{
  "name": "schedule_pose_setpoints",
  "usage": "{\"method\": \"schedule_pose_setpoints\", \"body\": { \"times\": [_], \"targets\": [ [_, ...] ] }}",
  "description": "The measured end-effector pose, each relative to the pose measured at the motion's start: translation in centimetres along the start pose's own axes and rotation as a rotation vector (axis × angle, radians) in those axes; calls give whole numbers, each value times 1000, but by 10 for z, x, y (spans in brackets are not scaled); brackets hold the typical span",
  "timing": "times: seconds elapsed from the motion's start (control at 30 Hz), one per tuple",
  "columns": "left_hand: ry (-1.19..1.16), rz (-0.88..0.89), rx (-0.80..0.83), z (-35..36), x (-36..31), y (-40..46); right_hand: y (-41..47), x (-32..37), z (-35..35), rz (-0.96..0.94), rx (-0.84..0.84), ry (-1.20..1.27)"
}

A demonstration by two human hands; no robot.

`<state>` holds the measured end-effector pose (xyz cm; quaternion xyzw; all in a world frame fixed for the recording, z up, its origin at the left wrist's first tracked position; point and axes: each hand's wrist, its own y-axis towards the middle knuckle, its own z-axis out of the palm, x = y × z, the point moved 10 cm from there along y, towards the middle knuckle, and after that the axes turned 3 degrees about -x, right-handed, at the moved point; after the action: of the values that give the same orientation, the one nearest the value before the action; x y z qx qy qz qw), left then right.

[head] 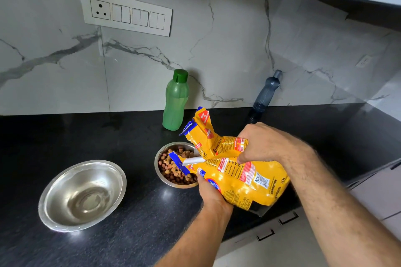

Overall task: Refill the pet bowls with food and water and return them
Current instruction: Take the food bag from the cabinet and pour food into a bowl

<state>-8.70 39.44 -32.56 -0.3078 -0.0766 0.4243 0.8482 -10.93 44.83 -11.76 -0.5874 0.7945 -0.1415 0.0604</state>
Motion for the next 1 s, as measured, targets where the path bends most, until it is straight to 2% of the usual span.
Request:
{"method": "schedule_pose_setpoints", "body": {
  "times": [0.23, 0.63, 1.0],
  "targets": [
    [-16, 33, 58, 7, -10, -3, 3, 4, 0, -14, 3, -3],
    [1, 6, 12, -4, 1, 2, -4, -2, 6, 8, 18, -8],
    [21, 45, 46, -5, 3, -3, -12, -5, 8, 11, 34, 12]
  ]
}}
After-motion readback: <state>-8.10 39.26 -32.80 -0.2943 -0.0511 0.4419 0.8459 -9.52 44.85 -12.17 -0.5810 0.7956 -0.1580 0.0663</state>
